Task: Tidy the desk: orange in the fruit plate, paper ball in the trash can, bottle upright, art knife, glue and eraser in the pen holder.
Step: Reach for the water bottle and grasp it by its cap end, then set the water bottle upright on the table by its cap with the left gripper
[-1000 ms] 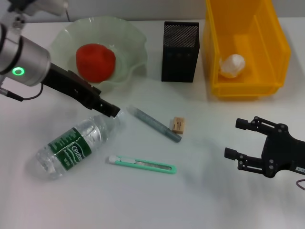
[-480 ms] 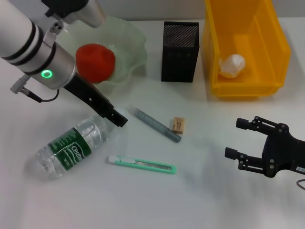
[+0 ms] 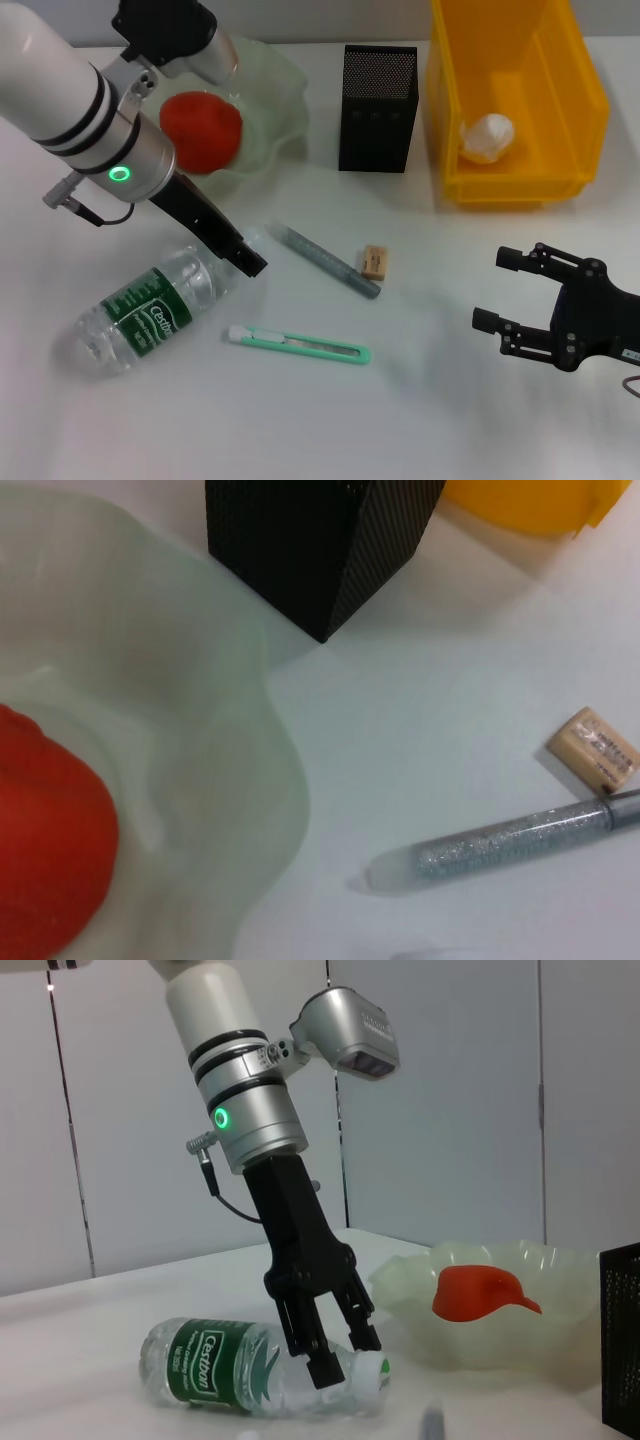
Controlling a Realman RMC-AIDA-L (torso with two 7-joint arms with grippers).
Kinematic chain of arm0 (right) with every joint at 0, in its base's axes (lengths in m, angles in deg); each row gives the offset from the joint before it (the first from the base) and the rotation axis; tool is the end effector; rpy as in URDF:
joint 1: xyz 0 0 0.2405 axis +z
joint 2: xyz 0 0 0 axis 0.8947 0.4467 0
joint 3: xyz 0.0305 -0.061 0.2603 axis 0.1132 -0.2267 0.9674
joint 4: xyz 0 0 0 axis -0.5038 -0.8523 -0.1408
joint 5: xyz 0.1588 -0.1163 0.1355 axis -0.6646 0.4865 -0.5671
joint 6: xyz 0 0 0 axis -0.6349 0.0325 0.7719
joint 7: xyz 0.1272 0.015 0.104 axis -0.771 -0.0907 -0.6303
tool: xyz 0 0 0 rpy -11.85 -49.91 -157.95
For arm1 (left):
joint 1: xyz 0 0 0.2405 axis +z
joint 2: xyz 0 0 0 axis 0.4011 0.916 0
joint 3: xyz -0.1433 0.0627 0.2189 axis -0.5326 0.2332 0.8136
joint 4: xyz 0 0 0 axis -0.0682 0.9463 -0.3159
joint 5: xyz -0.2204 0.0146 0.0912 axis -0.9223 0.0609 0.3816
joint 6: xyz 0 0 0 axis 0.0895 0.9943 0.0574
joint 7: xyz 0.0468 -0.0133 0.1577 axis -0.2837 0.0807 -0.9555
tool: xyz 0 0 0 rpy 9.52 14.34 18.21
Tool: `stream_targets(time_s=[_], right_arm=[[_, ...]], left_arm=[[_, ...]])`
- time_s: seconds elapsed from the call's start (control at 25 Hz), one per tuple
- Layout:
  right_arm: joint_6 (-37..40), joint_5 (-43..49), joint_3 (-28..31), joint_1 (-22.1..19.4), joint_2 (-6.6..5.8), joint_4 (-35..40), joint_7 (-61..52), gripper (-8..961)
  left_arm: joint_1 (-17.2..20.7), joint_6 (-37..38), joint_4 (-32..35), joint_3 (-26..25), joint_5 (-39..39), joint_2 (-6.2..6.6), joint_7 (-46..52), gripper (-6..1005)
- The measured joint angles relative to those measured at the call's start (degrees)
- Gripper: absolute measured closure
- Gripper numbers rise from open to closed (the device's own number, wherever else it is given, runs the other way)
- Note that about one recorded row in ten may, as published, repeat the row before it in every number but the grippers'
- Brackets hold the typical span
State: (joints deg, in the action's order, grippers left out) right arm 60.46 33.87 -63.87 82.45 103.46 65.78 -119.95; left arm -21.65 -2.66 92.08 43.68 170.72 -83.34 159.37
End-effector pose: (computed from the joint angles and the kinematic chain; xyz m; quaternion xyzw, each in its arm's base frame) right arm 0.3484 0.2729 -0.0414 -0.9238 0.1346 0.2931 0.2064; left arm -0.1927 0.4238 -0.0606 -0.9308 -0.2884 0.1838 0.1291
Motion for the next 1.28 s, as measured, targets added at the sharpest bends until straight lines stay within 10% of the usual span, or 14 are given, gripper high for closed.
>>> stream_targets(time_s=[0.52,1.28], right_arm=[[-0.2,0.0,0.1,0.0,0.07,0.1,0.0,165],[-0.2,0.0,0.7,0.0,-0.01,0.0,-0.1,165]], left_arm=[[-0.3,-3.4,-1.7,3.8,0.1,-0.2,-0.8,234],[3.3,-1.7,4.0,1.9,-3.9,0.34,-5.7,557]])
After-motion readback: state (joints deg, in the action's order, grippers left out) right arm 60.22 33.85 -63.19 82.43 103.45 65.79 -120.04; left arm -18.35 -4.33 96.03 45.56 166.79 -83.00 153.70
